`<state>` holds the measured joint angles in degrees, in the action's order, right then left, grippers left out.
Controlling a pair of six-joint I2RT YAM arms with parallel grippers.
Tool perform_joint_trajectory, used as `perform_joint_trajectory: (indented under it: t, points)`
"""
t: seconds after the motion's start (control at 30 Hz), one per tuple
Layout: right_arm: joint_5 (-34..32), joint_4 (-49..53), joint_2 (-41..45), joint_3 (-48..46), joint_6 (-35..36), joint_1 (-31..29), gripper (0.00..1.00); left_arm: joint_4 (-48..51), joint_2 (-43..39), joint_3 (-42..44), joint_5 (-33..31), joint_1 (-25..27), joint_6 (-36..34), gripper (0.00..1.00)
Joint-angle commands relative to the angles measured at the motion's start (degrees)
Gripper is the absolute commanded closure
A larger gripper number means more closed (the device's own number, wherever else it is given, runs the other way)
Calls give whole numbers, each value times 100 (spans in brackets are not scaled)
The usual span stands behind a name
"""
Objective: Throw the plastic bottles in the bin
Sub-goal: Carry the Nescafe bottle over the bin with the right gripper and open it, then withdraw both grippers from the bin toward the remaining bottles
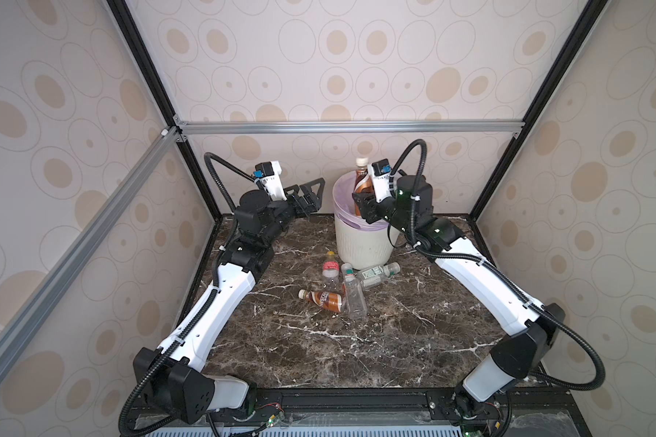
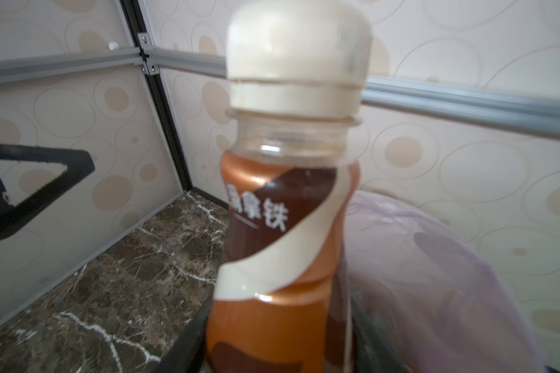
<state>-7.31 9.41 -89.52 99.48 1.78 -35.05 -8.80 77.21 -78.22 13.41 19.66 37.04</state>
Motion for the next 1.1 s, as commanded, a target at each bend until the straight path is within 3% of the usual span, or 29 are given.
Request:
perform_joint_trajectory:
  t: [0.0, 0.27, 0.5, 0.57, 0.63, 0.7, 1.07]
  points:
    - [-896, -1175, 744, -147, 507, 23, 57, -111, -158, -78, -127, 3, -458, 1]
    - [-1631, -2884, 1399, -532, 1232, 226, 58, 204, -9, -300, 10, 88, -649, 1]
    - [-1487, -1889, 686, -68, 714, 383, 57, 234, -13, -256, -127, 107, -663, 1]
    - [-1129, -865, 180, 292, 57, 524, 50, 239, 13, -269, -70, 104, -663, 1]
    - [-828, 196, -418, 798, -218, 544, 21, 337, 43, -320, -48, 103, -679, 1]
    - [-1394, 700, -747, 1085, -366, 458, 2, 546, 85, -454, -130, 107, -770, 1]
    - [-1278, 368, -403, 863, -389, 458, 1, 909, 95, -515, -438, 108, -1196, 1]
